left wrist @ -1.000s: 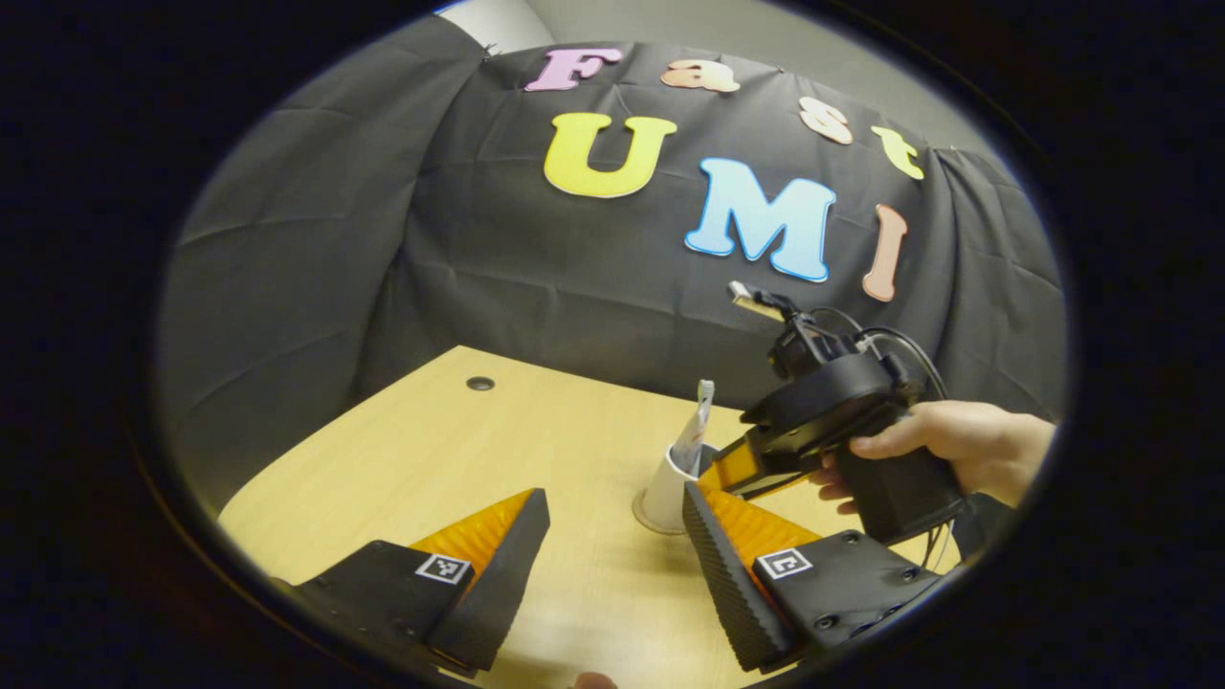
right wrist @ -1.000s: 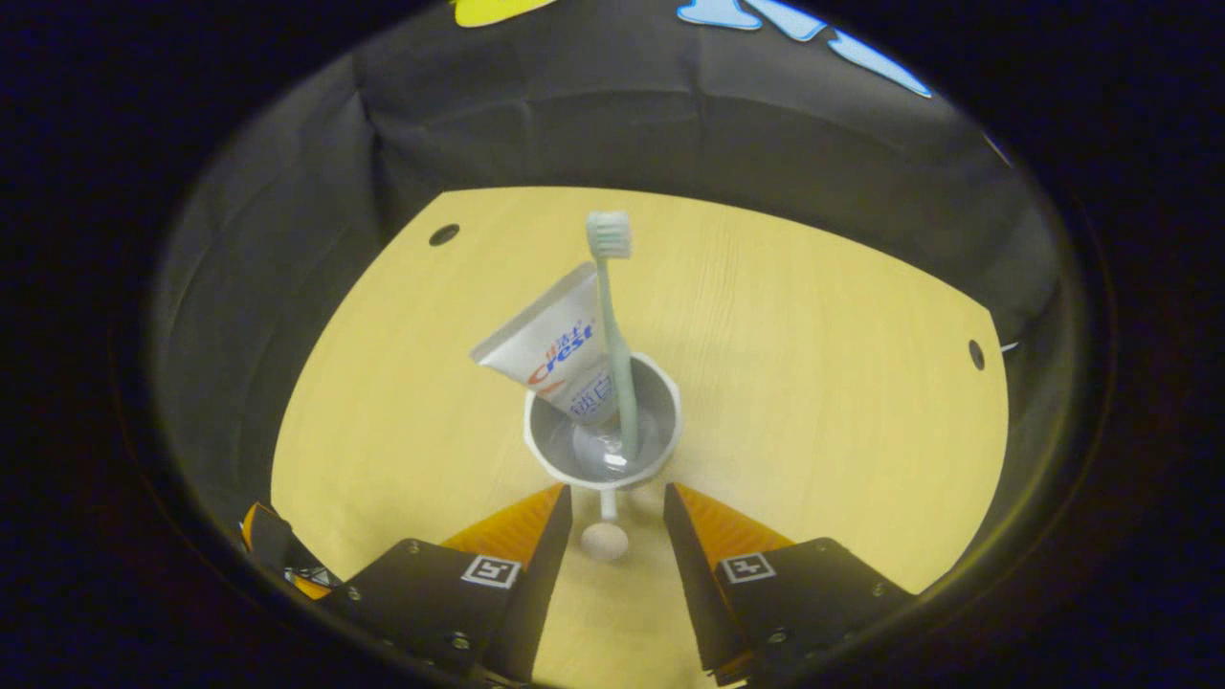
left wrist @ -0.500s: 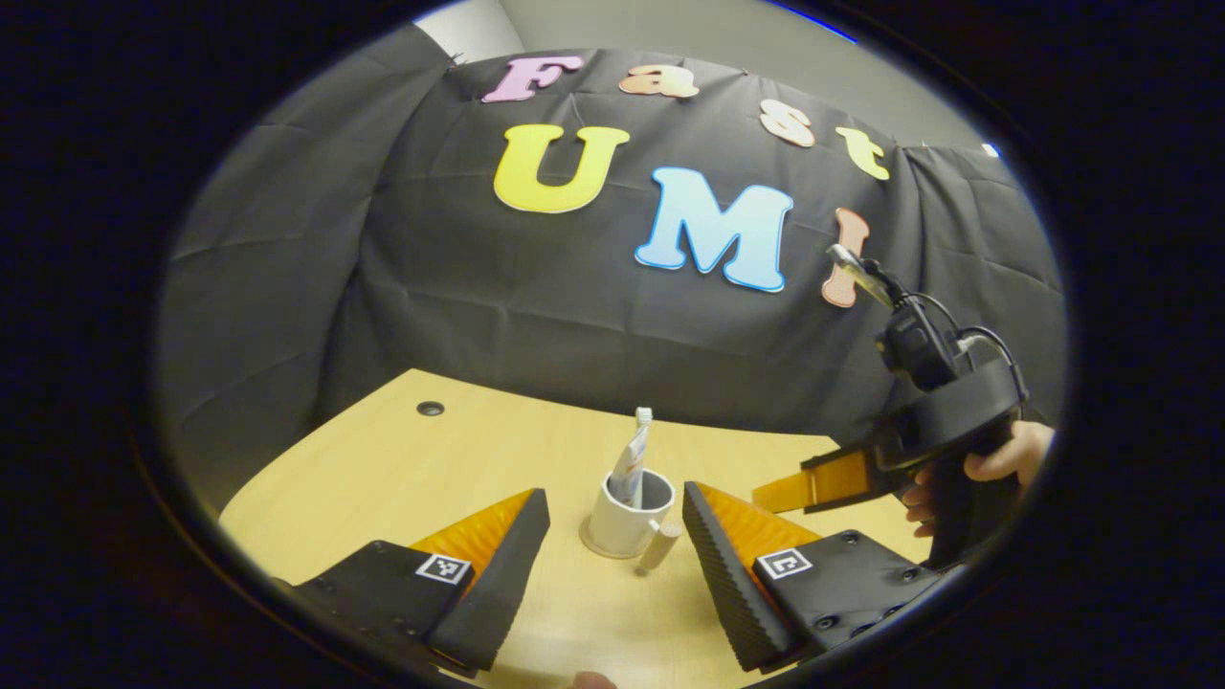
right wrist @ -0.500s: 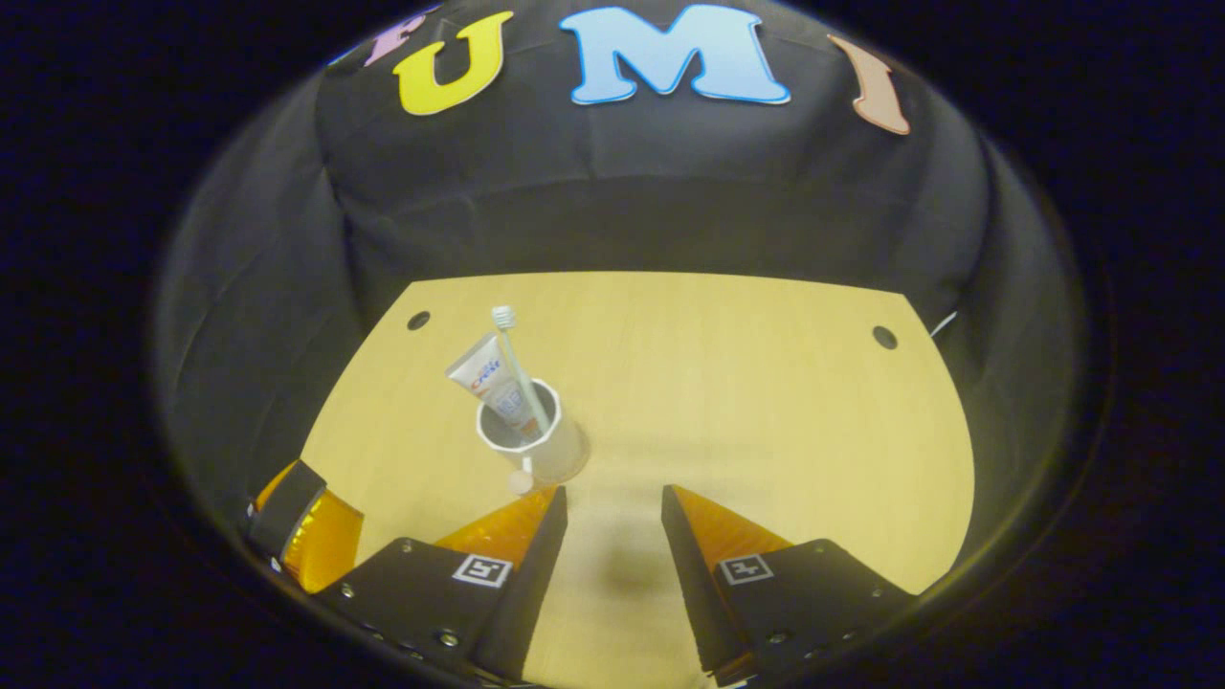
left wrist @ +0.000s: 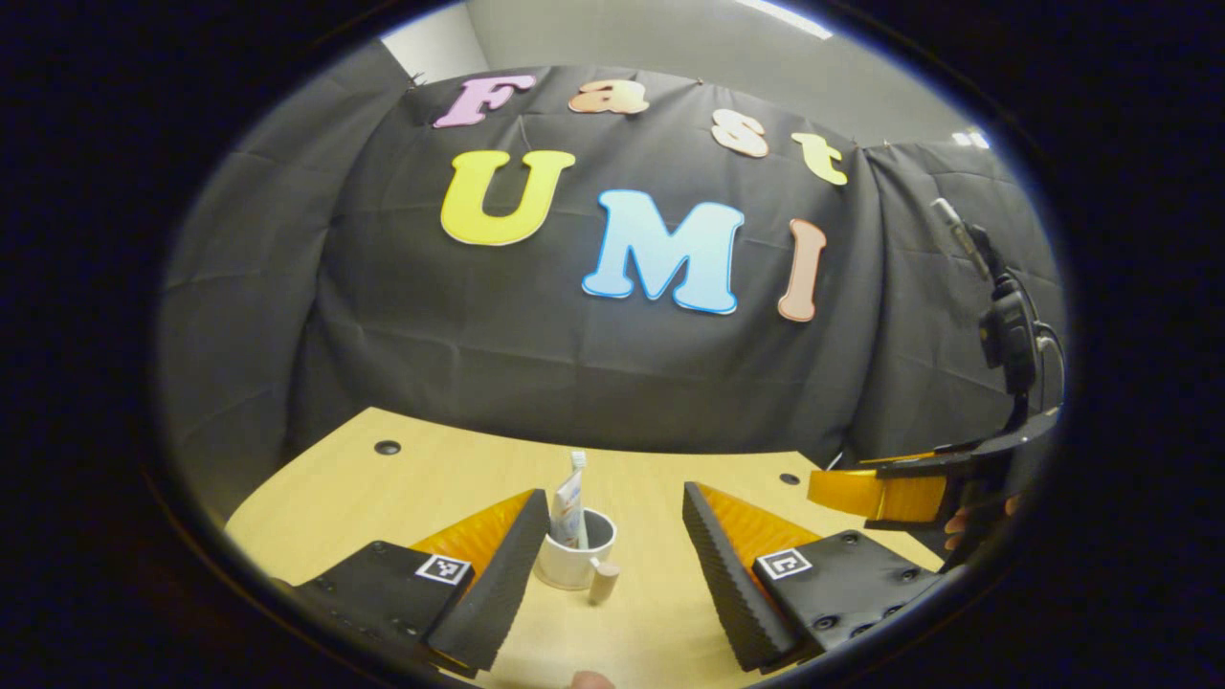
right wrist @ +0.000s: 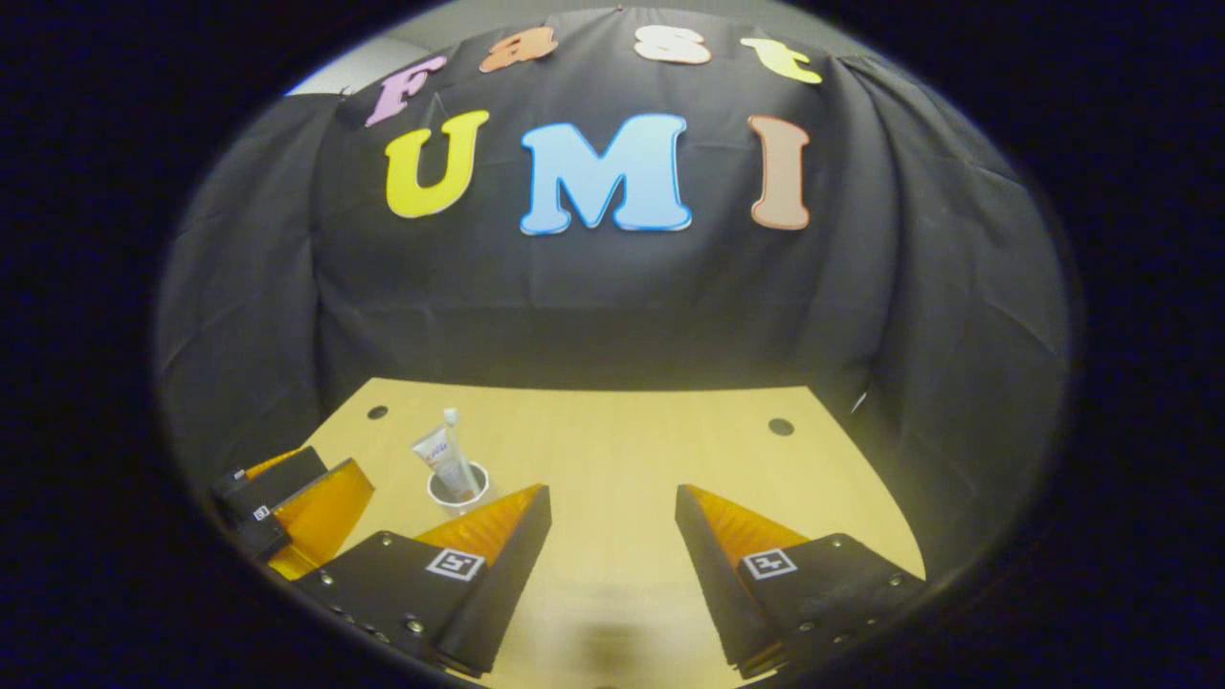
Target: Put the toothbrush and toothpaste on the desktop into the cup, then pick up the cup and place it on the coaster on the desktop.
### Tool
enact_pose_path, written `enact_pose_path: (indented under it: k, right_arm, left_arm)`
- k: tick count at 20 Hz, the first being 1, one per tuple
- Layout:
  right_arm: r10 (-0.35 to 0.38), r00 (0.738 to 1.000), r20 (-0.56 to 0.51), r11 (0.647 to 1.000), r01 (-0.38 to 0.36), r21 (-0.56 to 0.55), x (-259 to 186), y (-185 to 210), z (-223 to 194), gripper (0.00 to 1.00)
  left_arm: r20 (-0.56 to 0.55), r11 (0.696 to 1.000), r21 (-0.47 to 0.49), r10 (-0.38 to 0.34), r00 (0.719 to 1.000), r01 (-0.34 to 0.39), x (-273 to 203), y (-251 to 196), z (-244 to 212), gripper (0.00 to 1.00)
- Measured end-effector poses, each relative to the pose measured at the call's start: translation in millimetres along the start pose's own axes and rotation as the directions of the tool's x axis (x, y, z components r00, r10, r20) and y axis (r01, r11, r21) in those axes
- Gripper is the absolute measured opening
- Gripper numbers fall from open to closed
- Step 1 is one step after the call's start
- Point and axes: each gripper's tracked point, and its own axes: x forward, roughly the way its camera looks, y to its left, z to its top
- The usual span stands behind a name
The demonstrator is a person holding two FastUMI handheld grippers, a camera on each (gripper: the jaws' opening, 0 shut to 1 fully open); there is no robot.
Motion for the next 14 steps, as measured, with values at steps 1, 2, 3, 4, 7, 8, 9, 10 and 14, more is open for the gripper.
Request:
enact_pose_path:
  k: [1,2,3,4,7,8,9,10,14]
  right_arm:
    - [-0.007,0.999,0.041,1.000,0.008,-0.009,-8,-4,5,0.83]
    - [-0.012,0.996,0.084,1.000,0.013,-0.017,-16,-6,10,0.83]
    - [-0.009,0.992,0.129,1.000,0.012,-0.029,-22,-9,16,0.83]
    - [-0.008,0.985,0.172,0.999,0.016,-0.044,-28,-12,23,0.83]
    - [-0.009,0.964,0.267,0.996,0.033,-0.084,-44,-20,34,0.82]
    - [-0.002,0.959,0.283,0.995,0.030,-0.095,-49,-20,36,0.82]
    - [0.010,0.955,0.297,0.994,0.023,-0.106,-52,-20,37,0.82]
    - [0.023,0.954,0.300,0.993,0.013,-0.118,-54,-20,37,0.82]
    - [0.056,0.943,0.329,0.989,-0.008,-0.145,-57,-19,42,0.82]
  left_arm:
    - [0.009,1.000,0.003,-0.003,1.000,0.003,0,-6,3,0.92]
    - [0.020,1.000,0.006,0.000,1.000,-0.001,-2,-9,8,0.92]
    - [0.033,1.000,0.008,0.001,0.999,-0.001,-3,-13,13,0.92]
    - [0.050,1.000,0.009,0.008,0.999,-0.009,-5,-16,18,0.92]
    - [0.090,0.999,0.005,0.033,0.995,-0.033,-14,-24,27,0.94]
    - [0.099,0.999,0.002,0.042,0.994,-0.042,-19,-26,29,0.94]
    - [0.105,0.999,-0.003,0.054,0.993,-0.054,-22,-27,29,0.94]
    - [0.111,0.998,-0.010,0.065,0.992,-0.064,-27,-29,29,0.93]
    - [0.141,0.995,-0.020,0.101,0.985,-0.100,-37,-29,36,0.94]
